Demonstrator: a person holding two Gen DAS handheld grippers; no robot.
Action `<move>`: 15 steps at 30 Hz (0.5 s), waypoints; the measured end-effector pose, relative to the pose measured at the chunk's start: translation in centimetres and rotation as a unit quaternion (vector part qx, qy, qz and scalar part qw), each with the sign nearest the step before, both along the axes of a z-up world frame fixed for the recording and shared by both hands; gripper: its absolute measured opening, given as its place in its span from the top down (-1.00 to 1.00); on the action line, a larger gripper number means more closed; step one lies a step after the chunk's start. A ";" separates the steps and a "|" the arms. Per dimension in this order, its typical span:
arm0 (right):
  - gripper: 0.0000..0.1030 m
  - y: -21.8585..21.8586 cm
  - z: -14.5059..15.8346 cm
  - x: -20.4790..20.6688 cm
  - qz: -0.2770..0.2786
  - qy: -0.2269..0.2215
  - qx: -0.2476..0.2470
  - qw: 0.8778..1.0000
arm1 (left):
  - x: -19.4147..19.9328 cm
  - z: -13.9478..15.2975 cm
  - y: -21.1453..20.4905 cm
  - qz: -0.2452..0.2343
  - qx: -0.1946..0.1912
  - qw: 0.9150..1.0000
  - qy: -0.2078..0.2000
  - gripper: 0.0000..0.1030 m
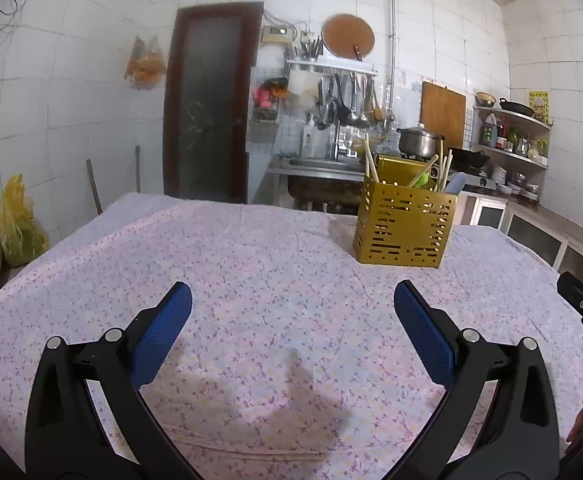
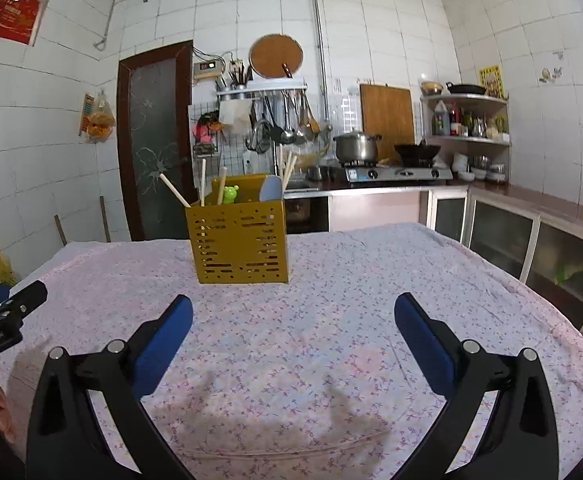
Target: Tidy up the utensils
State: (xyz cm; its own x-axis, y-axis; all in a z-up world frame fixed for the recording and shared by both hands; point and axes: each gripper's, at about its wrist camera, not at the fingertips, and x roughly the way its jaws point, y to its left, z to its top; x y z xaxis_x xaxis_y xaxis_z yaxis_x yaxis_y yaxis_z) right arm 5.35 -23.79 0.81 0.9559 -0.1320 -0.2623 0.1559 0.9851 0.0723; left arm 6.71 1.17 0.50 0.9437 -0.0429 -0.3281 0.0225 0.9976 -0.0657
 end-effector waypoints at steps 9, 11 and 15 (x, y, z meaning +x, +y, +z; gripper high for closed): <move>-0.91 0.9 -1.0 -0.4 0.001 -0.003 -0.008 1.000 | -0.8 0.1 -1.4 -0.008 0.028 0.999 -0.029 -0.90; -0.91 1.0 -1.0 -0.7 0.001 -0.008 -0.008 1.000 | -1.2 0.1 -1.7 -0.009 0.035 0.999 -0.035 -0.90; -0.91 1.0 -1.1 -0.8 -0.001 -0.006 -0.009 1.000 | -1.8 0.2 -2.3 -0.008 0.049 0.998 -0.045 -0.90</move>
State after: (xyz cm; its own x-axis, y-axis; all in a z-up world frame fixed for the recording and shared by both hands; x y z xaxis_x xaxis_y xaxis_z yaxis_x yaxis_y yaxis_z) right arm 4.51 -22.76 -0.28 0.9590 -0.1375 -0.2477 0.1561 0.9861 0.0570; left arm 4.93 -1.12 0.71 0.9688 -0.0293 -0.2461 0.0390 0.9986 0.0344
